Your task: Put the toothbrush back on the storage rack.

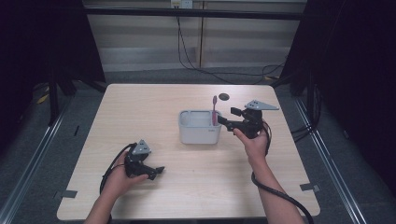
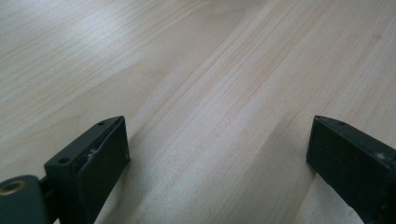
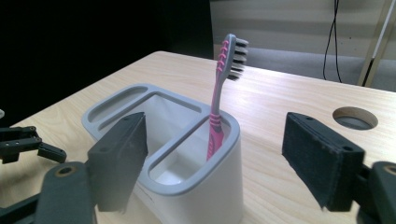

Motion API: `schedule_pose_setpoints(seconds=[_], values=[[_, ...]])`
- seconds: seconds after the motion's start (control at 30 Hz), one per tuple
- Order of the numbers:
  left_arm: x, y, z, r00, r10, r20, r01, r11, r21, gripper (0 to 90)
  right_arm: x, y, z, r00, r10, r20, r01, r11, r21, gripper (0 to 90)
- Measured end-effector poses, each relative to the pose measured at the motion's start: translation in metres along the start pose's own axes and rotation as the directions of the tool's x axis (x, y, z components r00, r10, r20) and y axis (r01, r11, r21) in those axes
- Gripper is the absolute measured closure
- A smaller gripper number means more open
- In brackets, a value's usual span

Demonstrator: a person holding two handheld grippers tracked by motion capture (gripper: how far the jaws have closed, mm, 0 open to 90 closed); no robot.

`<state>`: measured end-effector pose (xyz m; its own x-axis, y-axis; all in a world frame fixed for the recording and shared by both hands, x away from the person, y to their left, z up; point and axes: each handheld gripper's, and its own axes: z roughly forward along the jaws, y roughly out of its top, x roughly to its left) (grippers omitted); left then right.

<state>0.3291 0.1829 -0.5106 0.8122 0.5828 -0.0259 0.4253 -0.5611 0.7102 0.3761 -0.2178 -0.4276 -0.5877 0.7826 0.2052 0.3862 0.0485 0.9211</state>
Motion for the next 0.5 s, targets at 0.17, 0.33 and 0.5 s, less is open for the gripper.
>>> schedule_pose_setpoints(seconds=[0.17, 0.33, 0.5], values=[[0.0000, 0.0000, 0.0000, 1.0000, -0.001, 0.000, 0.001, 1.0000, -0.001, 5.4, -0.0010, -0.0007, -0.0014, 1.0000, -0.007, 0.005, 0.007, 1.000, 0.012, 16.9], [0.0000, 0.0000, 0.0000, 1.0000, 0.000, 0.000, 0.000, 1.0000, 0.000, 5.4, -0.0005, -0.0003, -0.0038, 0.9998, -0.013, 0.013, 0.013, 1.000, 0.017, 15.9], [0.0001, 0.0000, 0.0000, 1.0000, 0.000, 0.003, 0.000, 1.0000, -0.001, 5.4, 0.0008, 0.0010, -0.0070, 0.9997, -0.022, -0.013, 0.022, 0.999, 0.025, 15.8]])
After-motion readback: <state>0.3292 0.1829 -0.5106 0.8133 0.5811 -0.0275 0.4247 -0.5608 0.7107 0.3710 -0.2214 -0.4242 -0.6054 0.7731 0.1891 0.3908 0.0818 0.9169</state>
